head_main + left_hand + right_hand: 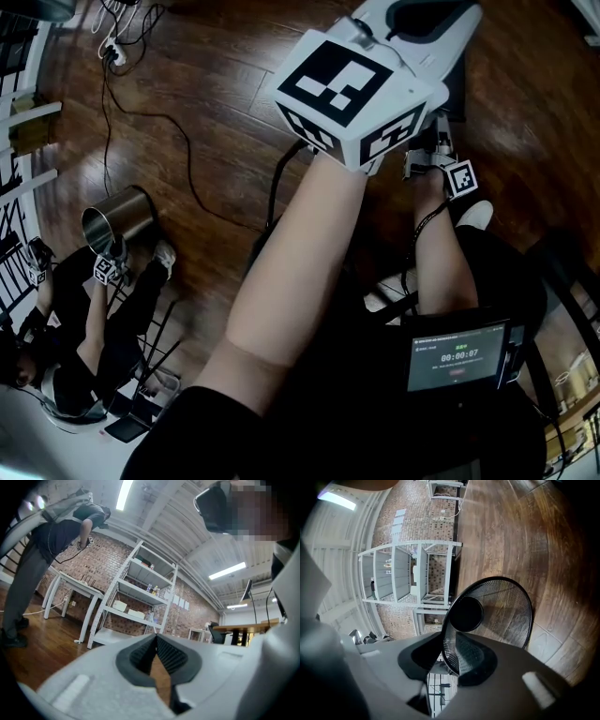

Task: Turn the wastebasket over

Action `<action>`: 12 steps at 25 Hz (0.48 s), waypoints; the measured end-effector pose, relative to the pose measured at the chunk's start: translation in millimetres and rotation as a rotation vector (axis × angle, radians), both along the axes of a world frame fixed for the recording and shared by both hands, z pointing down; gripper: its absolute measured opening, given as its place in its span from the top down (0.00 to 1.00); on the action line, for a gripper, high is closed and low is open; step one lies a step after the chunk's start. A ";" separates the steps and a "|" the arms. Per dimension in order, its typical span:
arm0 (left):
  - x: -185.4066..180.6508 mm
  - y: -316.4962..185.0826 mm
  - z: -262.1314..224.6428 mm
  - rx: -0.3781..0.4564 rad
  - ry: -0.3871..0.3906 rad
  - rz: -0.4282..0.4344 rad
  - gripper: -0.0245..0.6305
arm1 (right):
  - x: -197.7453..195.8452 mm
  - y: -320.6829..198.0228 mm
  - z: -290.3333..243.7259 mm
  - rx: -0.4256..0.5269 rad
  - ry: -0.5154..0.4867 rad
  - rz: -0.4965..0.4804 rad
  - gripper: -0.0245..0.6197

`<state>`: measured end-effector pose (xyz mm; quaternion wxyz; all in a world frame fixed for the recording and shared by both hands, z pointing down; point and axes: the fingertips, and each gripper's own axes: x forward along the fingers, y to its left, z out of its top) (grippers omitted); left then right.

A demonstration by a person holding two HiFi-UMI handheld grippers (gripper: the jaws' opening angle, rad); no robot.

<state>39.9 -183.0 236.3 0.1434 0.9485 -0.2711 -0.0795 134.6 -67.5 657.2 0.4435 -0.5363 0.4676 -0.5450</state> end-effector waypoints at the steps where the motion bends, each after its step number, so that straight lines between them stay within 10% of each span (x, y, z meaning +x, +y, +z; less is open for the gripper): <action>1: -0.4 -1.5 -0.3 0.000 0.001 0.000 0.96 | -0.7 -0.8 -1.7 0.006 0.000 -0.001 0.83; 12: -1.6 -7.9 -5.0 -0.012 0.014 -0.002 0.96 | 14.2 -45.4 -13.5 0.043 0.036 -0.023 0.79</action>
